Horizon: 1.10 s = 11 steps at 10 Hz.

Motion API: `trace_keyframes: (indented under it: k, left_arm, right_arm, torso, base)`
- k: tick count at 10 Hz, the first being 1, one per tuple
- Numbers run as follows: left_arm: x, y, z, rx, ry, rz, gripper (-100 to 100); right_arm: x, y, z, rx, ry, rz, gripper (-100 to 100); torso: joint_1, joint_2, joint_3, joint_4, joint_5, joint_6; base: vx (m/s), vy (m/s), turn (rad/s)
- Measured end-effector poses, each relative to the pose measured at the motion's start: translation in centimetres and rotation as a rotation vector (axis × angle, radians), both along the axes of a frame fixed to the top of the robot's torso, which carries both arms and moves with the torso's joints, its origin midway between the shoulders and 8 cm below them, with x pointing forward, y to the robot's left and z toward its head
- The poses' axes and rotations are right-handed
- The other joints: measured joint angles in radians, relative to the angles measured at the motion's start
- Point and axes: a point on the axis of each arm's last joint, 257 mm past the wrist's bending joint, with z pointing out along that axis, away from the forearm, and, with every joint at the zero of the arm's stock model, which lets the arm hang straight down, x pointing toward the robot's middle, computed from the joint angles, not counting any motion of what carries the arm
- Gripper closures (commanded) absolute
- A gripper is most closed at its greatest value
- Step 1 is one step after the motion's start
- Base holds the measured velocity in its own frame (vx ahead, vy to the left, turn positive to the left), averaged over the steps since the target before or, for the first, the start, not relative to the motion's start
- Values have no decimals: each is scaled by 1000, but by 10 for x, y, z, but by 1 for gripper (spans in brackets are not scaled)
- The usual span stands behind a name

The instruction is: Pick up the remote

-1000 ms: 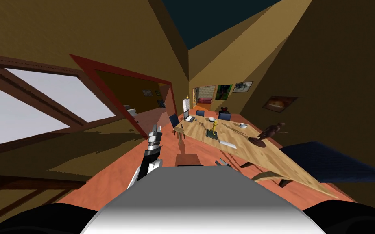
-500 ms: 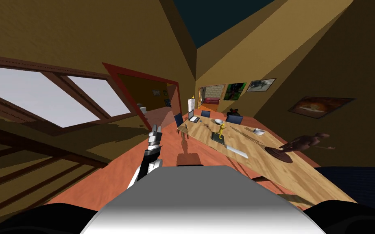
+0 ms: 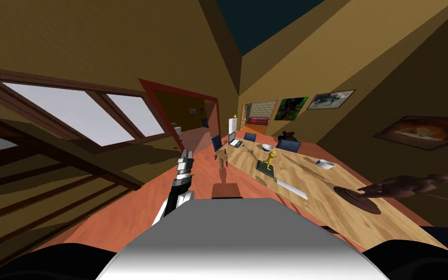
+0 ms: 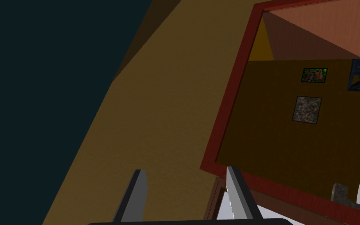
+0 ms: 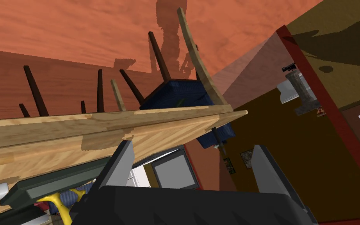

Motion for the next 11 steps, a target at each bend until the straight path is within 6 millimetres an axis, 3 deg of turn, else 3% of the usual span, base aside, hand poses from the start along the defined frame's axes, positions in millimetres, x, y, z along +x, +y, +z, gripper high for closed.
trace_keyframes:
  k: [5, 6, 8, 11]
  left_arm:
    - [0, 0, 0, 0, 0, 0, 0]
    - [0, 0, 0, 0, 0, 0, 0]
    - [0, 0, 0, 0, 0, 0, 0]
    - [0, 0, 0, 0, 0, 0, 0]
  right_arm:
    - [-72, -52, -35, -169, 155, 64, -100]
    - [-90, -68, -35, -209, 189, 86, -100]
    - [-103, -83, -40, -246, 223, 97, -100]
    - [-143, -120, -45, -340, 312, 143, -100]
  torso:
    - [-2, -1, 0, 0, 0, 1]
    - [-1, -1, -1, 0, 0, 0]
    - [0, 0, 0, 0, 0, 2]
    - [-1, -1, 0, 0, 0, 1]
  base:
    - [39, -35, 271]
    - [32, -35, 151]
    - [18, -14, 132]
    - [25, -37, 207]
